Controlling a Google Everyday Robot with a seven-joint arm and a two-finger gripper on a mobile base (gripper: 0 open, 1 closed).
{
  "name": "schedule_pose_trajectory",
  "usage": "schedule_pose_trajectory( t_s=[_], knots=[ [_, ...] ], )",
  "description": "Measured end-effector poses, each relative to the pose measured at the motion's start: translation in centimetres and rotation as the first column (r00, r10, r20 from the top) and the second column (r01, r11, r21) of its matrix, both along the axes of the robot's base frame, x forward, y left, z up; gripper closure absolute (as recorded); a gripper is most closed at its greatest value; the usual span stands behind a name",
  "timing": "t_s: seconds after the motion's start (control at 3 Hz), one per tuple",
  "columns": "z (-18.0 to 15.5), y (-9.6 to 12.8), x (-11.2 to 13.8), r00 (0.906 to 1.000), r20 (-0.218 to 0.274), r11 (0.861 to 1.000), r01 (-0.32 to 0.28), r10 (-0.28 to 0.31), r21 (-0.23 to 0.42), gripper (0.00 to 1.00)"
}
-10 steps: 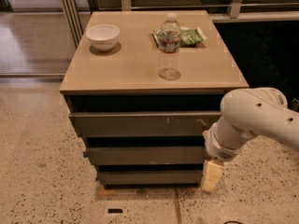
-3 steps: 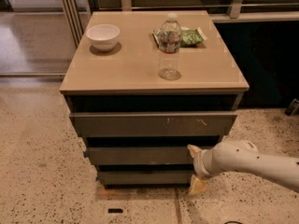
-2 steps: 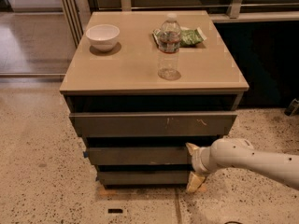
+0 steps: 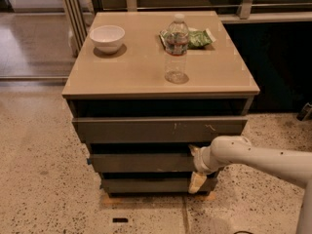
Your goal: Open middle drawer
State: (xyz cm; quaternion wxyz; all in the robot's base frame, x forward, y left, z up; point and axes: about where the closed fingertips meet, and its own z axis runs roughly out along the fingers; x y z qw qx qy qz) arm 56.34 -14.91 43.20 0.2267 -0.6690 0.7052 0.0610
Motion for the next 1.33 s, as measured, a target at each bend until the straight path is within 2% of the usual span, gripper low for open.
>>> schedule_pose_trajectory(
  t_s=[0.67,1.0,1.33],
  knots=[
    [-2.0,0.6,2.2,0.9994,-0.034,1.0,-0.009,0.009,-0.005,0.0],
    [-2.8,0.7,2.8,0.9993,-0.037,1.0,-0.003,0.003,-0.009,0.15],
    [-2.8,0.7,2.8,0.9993,-0.037,1.0,-0.003,0.003,-0.009,0.46]
  ],
)
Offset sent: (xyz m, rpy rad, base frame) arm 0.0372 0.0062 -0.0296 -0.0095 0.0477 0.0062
